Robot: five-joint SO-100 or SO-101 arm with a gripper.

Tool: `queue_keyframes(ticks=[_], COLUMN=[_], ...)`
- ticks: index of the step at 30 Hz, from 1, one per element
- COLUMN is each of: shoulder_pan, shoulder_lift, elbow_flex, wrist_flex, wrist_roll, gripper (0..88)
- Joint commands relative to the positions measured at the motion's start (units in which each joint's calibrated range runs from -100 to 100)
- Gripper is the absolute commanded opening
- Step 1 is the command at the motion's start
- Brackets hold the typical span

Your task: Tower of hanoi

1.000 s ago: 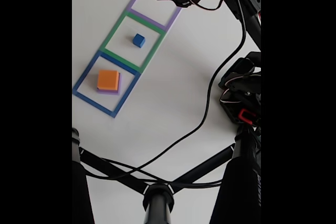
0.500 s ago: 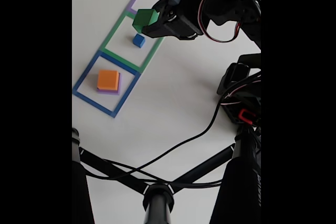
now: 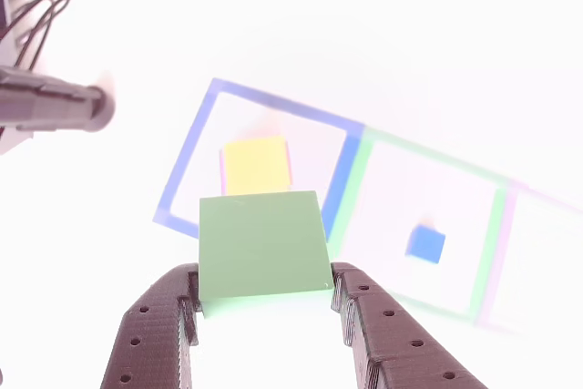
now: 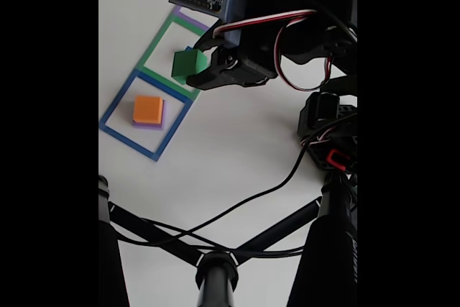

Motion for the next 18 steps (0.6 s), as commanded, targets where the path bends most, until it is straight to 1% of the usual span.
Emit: queue_keyframes(ticks=[1,8,15,18], shoulder_pan=[-1.0,-0.6,-2.4,-3.2], shoulder_lift=[-4.0,-6.3,-2.2,0.6], elbow_flex=[12.1,41.5,58.1,63.2], wrist_flex=[-12.4,-45.5,-71.9,-81.6], wrist_roll=[0.0,0.0,0.0,0.0], gripper=[6.1,6.0,6.0,6.1])
